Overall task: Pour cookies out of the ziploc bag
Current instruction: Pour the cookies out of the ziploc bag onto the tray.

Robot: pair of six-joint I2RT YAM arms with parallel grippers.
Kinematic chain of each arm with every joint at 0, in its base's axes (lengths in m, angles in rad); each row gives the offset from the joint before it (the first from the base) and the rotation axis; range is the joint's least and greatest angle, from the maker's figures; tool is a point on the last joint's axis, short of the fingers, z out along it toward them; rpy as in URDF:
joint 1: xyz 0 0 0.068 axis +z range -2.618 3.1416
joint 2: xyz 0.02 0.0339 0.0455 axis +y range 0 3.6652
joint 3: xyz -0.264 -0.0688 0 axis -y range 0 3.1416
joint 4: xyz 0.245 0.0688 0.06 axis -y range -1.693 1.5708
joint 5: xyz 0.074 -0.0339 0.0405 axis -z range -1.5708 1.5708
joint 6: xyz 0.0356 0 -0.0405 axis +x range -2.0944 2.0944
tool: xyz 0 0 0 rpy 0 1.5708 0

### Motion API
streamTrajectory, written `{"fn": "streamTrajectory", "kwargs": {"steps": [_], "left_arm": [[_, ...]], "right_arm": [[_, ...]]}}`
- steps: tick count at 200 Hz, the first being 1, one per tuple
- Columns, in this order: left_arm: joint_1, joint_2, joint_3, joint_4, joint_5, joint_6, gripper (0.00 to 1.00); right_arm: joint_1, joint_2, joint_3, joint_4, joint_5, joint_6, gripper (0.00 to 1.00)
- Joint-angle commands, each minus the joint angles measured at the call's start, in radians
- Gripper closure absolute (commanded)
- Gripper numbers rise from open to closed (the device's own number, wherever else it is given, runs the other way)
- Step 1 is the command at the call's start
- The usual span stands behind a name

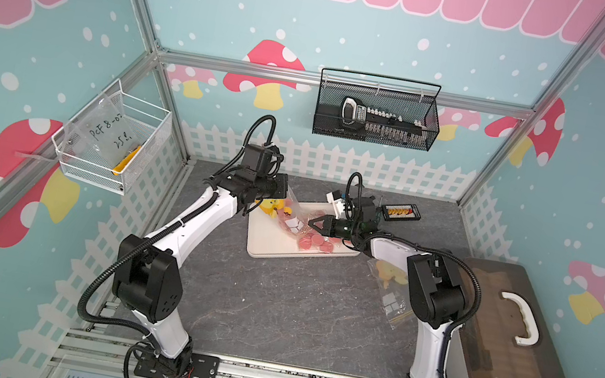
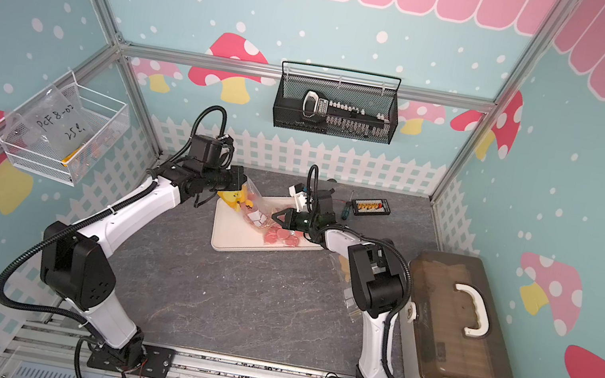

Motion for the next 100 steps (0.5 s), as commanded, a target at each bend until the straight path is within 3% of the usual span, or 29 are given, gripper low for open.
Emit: {"fn": "streamTrajectory", "kwargs": {"steps": [1, 100], "left_arm": [[-0.003, -0.009, 0.043, -0.004, -0.009, 0.024, 1.0], [-0.004, -0.029, 0.033, -0.029, -0.04, 0.059, 1.0]], "right_arm": [[0.007, 0.027, 0.025, -0.008, -0.021, -0.017, 0.99], [0.029, 0.054, 0.053, -0.007, -0.052, -0.018, 0.99]]}}
